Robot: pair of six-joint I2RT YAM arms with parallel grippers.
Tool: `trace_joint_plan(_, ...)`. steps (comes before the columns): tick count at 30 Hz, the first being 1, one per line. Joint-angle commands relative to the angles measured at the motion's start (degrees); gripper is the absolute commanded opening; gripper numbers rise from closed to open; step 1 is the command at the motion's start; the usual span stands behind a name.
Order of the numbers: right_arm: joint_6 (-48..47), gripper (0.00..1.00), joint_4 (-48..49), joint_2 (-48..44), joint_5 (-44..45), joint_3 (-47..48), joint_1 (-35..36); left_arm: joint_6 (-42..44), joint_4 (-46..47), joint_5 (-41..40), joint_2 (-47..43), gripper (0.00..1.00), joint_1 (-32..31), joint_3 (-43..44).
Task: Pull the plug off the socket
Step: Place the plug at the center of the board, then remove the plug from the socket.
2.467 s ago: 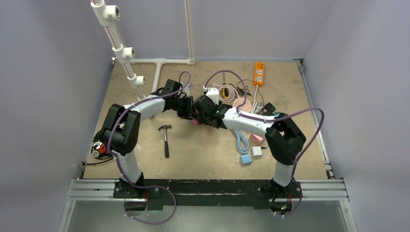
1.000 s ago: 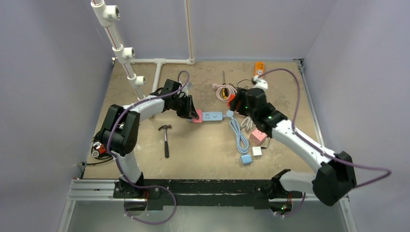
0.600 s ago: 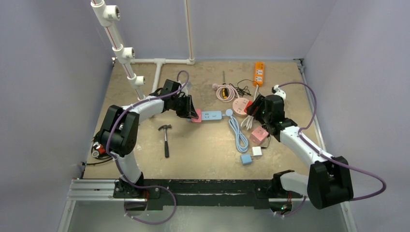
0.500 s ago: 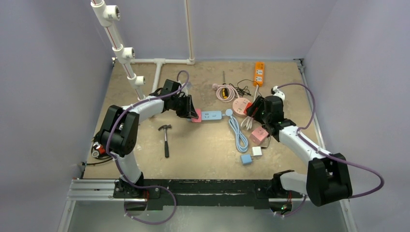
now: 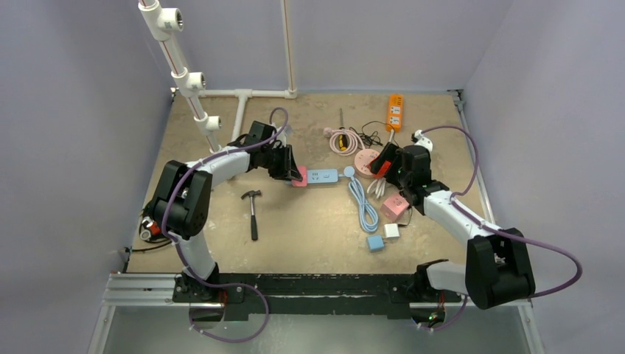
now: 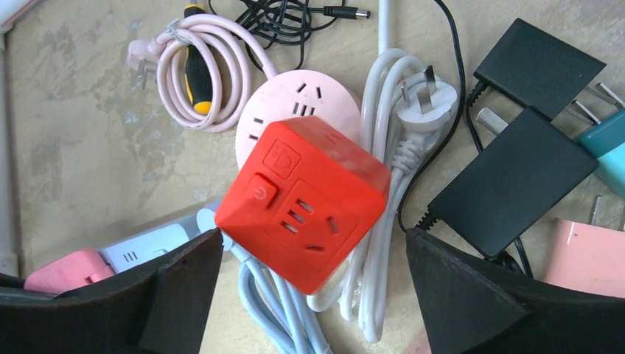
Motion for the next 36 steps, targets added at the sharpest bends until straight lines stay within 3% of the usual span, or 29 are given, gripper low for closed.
trace_joint_plan(1, -3.77, 0.99, 0.09, -0.86, 3.56, 1.63, -0.18, 1.65, -0.36, -6.06, -0.8, 0.17, 0.84, -1.16)
trace_joint_plan(10, -8.86, 0.99, -3.14, -6.85, 3.01, 3.69, 0.37, 2.62, -0.3, -6.06, -1.92, 0.6, 0.84, -0.9)
trace_joint_plan(14, -10.5, 0.99, -4.68, -9.74, 1.85, 5.01, 3.19, 3.14, 0.37, -5.8, -3.29, 0.73, 0.84, -0.98)
trace_joint_plan(18, -11.17, 0.99, -5.95, -9.77, 4.58, 7.79, 10.7, 4.33, 0.32, -7.57, -5.87, 0.78, 0.89, -0.73)
trace_joint_plan(24, -8.36, 0.97, -5.27, -5.1, 9.52, 12.58, 23.06, 4.53, 0.84, -19.08, -13.47, 0.83, 1.73, -2.44)
trace_joint_plan(26, -7.06, 0.92, -4.92, -2.24, 11.25, 14.67, 26.73, 4.29, 1.3, -21.39, -15.4, 0.84, 2.44, -3.09)
trace_joint_plan(31, -4.18, 0.9, -2.9, 7.19, 16.1, 19.79, 35.5, 3.89, 2.47, -22.73, -15.67, 0.85, 5.13, -3.41)
trace_joint_plan(36, -1.84, 0.87, -5.08, 19.25, 19.75, 29.13, 39.47, 3.47, 2.81, -21.43, -14.35, 0.84, 6.74, -3.48)
